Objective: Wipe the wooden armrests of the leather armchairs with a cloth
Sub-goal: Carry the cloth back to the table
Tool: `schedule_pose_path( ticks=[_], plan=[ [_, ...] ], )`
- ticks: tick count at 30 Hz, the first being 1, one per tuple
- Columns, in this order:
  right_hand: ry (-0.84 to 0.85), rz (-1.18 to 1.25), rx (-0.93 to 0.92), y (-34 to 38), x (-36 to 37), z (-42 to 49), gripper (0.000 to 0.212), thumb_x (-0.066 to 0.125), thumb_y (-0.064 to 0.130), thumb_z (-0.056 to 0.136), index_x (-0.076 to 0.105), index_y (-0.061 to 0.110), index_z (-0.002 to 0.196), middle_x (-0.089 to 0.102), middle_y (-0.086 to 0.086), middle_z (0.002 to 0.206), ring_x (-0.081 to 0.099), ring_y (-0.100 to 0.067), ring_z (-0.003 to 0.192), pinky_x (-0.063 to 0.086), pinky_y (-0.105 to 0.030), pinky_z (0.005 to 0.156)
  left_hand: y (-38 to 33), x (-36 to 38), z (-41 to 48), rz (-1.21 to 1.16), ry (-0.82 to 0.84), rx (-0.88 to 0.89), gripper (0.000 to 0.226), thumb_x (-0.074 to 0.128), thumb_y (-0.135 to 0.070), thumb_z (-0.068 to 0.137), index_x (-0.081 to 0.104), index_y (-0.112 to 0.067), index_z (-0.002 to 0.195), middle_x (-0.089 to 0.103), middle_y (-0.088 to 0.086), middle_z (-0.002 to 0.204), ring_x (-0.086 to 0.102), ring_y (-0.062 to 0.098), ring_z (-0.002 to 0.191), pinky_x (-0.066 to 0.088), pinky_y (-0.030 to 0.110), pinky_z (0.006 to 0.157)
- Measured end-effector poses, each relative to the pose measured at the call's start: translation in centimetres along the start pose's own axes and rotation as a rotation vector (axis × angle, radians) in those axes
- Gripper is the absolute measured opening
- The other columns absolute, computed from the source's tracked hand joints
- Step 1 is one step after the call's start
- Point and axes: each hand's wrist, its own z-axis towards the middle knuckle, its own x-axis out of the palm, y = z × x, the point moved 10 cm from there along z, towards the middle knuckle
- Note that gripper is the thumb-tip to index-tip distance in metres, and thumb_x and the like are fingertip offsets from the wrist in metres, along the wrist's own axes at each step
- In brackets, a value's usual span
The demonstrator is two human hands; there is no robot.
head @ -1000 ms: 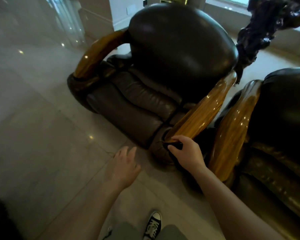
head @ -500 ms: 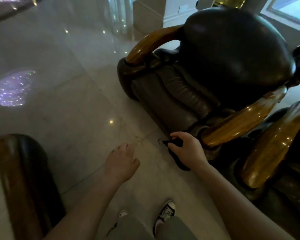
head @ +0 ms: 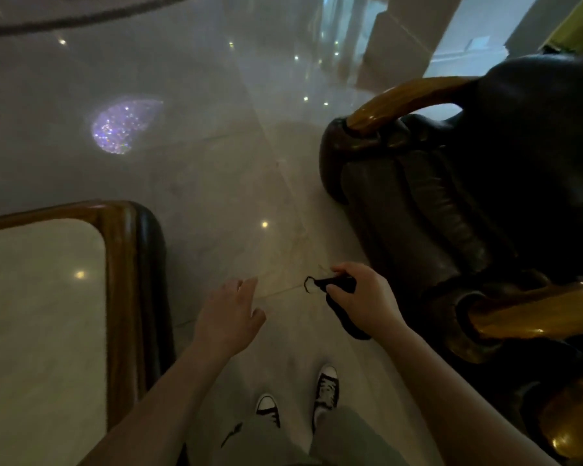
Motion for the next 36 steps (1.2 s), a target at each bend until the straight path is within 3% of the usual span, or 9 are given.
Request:
schedule_pose_path(
  ticks=[2, 5, 11, 16, 23, 28, 36],
  plan=[
    [0.041, -0.001, -0.036, 1.5, 1.4, 1.3, 0.038, 0.071, 0.032, 0.088, 0.063, 0.029, 0.124, 0.056, 0.019, 0.104, 0.054, -0.001, 0.094, 0.037, -0.011, 0.071, 1.6, 0.2, -0.3, -0.014, 0.0, -0.054, 0.062, 0.05, -0.043, 0.091, 0.037, -0.019, 0.146, 0.052, 0.01, 0.132, 0.053, 0.029, 0.113, 0.041, 0.036, 0.092],
    [0.12, 0.018, -0.081, 3.4, 3.5, 3.2, 0.039, 0.07, 0.033, 0.088, 0.062, 0.031, 0.126, 0.058, 0.018, 0.107, 0.055, -0.001, 0.096, 0.038, -0.013, 0.073, 4.0, 0.8, -0.9, -0.071, 0.012, -0.163, 0.062, 0.047, -0.045, 0.091, 0.034, -0.023, 0.147, 0.05, 0.005, 0.133, 0.051, 0.025, 0.116, 0.043, 0.037, 0.095],
    [0.296, 0.01, -0.223, 7.3, 7.8, 7.2, 0.04, 0.069, 0.03, 0.089, 0.062, 0.027, 0.128, 0.062, 0.012, 0.115, 0.054, -0.002, 0.098, 0.034, -0.007, 0.071, 7.9, 0.6, -1.5, -0.092, -0.012, -0.364, 0.055, 0.045, -0.042, 0.089, 0.04, -0.021, 0.14, 0.053, 0.007, 0.125, 0.055, 0.026, 0.107, 0.047, 0.038, 0.088],
    [0.466, -0.023, -0.372, 11.0, 11.1, 9.1, 0.04, 0.07, 0.023, 0.089, 0.063, 0.017, 0.128, 0.06, 0.006, 0.113, 0.056, -0.01, 0.102, 0.041, -0.021, 0.084, 10.5, 0.7, -3.2, -0.154, -0.047, -0.565, 0.04, 0.045, -0.041, 0.09, 0.05, -0.02, 0.123, 0.053, 0.002, 0.117, 0.055, 0.019, 0.097, 0.048, 0.033, 0.078],
    [0.61, -0.085, -0.507, 14.0, 16.0, 9.3, 0.041, 0.071, 0.027, 0.088, 0.063, 0.02, 0.127, 0.061, 0.004, 0.117, 0.055, -0.011, 0.105, 0.042, -0.026, 0.091, 13.1, 1.9, -8.4, -0.202, -0.158, -0.803, 0.043, 0.047, -0.043, 0.093, 0.048, -0.02, 0.129, 0.054, 0.002, 0.117, 0.057, 0.021, 0.104, 0.047, 0.034, 0.082],
    [0.697, -0.111, -0.555, 16.3, 20.0, 7.8, 0.041, 0.071, 0.029, 0.087, 0.062, 0.021, 0.126, 0.063, 0.005, 0.115, 0.057, -0.011, 0.102, 0.044, -0.026, 0.087, 16.8, 3.3, -12.7, -0.312, -0.176, -1.03, 0.06, 0.042, -0.048, 0.093, 0.032, -0.026, 0.148, 0.044, -0.001, 0.142, 0.044, 0.019, 0.129, 0.039, 0.034, 0.102],
    [0.754, -0.178, -0.599, 22.2, 27.7, 5.3, 0.041, 0.068, 0.033, 0.09, 0.06, 0.025, 0.13, 0.062, 0.009, 0.116, 0.056, -0.008, 0.101, 0.038, -0.023, 0.085, 23.8, 3.8, -17.6, -0.35, -0.2, -1.108, 0.056, 0.043, -0.044, 0.093, 0.036, -0.024, 0.145, 0.047, 0.001, 0.133, 0.05, 0.022, 0.118, 0.042, 0.036, 0.093]
  ],
)
